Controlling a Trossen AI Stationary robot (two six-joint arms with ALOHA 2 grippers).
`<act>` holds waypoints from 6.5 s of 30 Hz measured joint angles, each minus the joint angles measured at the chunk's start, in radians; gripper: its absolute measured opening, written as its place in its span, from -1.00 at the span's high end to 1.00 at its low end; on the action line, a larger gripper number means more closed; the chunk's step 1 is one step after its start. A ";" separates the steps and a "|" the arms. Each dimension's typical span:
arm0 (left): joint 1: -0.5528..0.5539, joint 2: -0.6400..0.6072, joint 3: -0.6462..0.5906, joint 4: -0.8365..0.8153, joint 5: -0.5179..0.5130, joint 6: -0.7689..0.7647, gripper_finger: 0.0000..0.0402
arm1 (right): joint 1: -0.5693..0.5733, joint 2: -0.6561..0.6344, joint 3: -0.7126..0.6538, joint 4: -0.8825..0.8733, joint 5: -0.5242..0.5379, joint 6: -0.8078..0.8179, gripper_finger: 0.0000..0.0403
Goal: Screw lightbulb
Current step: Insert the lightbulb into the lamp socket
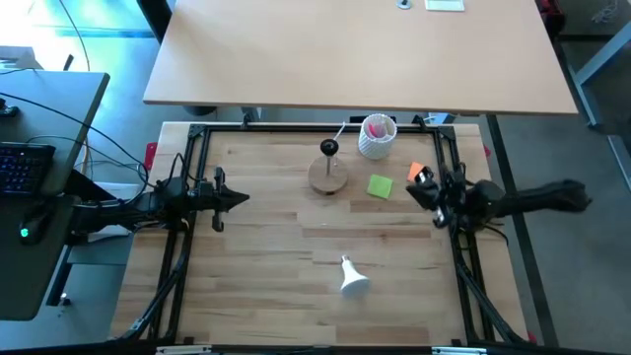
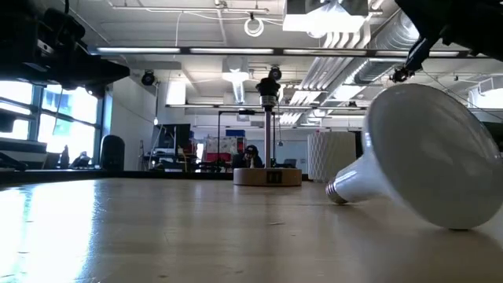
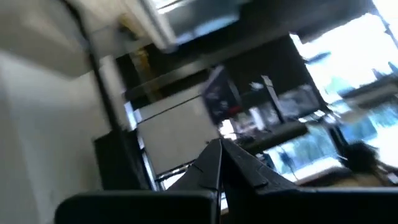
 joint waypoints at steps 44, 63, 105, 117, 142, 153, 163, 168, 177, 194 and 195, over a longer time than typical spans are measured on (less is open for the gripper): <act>0.000 0.000 0.000 0.000 0.000 0.000 1.00 | 0.401 1.323 1.268 -1.518 -0.259 0.737 -0.09; 0.000 0.000 0.000 0.000 0.000 0.000 1.00 | 0.437 1.324 1.266 -2.127 -0.064 1.174 -0.09; 0.000 0.001 0.000 0.000 0.000 0.000 1.00 | 0.537 1.276 1.028 -1.827 -0.164 1.860 -0.50; 0.000 0.001 0.000 0.000 0.000 0.000 1.00 | 0.717 1.193 1.019 -1.934 -0.338 1.974 -0.50; 0.000 0.001 0.000 0.000 0.000 0.000 1.00 | 0.416 1.096 0.910 -2.037 0.047 1.631 -0.50; 0.000 0.001 0.000 0.000 0.000 0.000 1.00 | 0.252 1.084 0.705 -1.675 0.269 1.449 -0.50; 0.000 0.001 0.000 0.001 0.000 0.000 1.00 | 0.062 1.084 0.706 -1.575 0.273 0.954 -0.50; 0.000 0.001 0.000 0.000 0.000 0.000 1.00 | -0.003 1.084 0.707 -1.511 0.273 0.842 -0.42; 0.000 0.001 0.000 0.000 0.000 0.000 1.00 | -0.033 1.084 0.707 -1.443 0.325 0.808 0.27; 0.000 0.001 0.000 0.000 0.000 0.000 1.00 | 0.090 1.083 0.708 -0.885 0.432 0.445 0.34; 0.000 0.001 0.000 0.000 0.000 0.000 1.00 | 0.096 1.092 0.708 -0.892 0.405 0.444 0.34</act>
